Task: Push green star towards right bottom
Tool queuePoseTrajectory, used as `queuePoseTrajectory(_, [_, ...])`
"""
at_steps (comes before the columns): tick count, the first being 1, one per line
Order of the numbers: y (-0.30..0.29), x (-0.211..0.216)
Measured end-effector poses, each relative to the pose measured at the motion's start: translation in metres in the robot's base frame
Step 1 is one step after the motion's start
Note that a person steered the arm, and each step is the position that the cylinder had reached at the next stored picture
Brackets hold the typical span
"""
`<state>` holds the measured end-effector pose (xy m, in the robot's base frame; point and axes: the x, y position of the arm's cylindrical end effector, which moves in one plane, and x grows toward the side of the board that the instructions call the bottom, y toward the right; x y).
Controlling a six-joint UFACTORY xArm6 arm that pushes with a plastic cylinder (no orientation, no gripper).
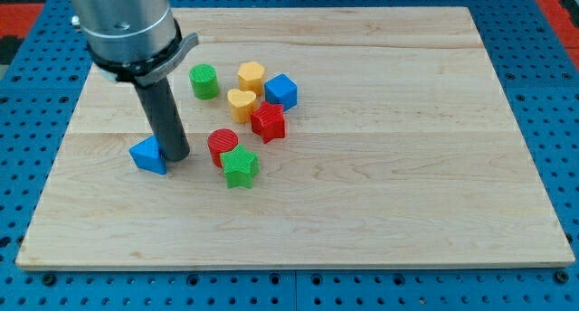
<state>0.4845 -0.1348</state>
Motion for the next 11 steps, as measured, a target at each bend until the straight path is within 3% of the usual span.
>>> queuePoseTrajectory(2, [0.129, 0.021])
queuePoseTrajectory(3, [0.056, 0.032])
queuePoseTrajectory(5, [0.189, 0.045])
queuePoseTrajectory(7, [0.188, 0.027])
queuePoseTrajectory(8, [0.241, 0.027])
queuePoseTrajectory(9, [0.253, 0.03])
queuePoseTrajectory(11, [0.237, 0.037])
